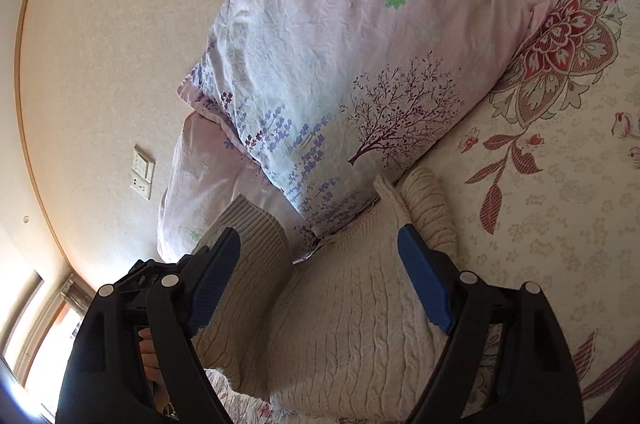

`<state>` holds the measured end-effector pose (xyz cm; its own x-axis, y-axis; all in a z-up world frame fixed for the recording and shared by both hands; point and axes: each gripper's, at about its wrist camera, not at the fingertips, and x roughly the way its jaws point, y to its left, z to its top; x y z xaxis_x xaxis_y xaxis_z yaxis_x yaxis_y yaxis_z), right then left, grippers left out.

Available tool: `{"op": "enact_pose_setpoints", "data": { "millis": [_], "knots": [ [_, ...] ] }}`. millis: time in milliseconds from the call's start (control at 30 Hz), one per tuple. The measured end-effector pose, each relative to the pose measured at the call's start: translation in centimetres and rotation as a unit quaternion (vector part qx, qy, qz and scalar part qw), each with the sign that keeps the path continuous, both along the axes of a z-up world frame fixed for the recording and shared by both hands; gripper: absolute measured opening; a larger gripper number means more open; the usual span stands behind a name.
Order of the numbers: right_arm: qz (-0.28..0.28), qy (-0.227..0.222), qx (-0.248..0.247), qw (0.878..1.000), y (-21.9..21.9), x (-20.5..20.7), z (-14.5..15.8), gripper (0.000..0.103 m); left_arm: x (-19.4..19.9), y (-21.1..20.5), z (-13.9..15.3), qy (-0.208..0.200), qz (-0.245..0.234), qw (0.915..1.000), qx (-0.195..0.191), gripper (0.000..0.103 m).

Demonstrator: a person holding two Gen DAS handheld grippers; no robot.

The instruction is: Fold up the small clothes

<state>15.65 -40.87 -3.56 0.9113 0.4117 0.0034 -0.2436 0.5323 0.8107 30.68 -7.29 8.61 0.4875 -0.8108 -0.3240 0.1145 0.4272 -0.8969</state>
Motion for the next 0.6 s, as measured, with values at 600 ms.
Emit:
{"op": "enact_pose_setpoints", "data": {
  "millis": [600],
  "knots": [
    [-0.034,0.018,0.033,0.999,-2.5,-0.3,-1.3,0.083,-0.1,-10.6,-4.5,0.055,-0.128,0.989,-0.051,0.035]
  ]
}}
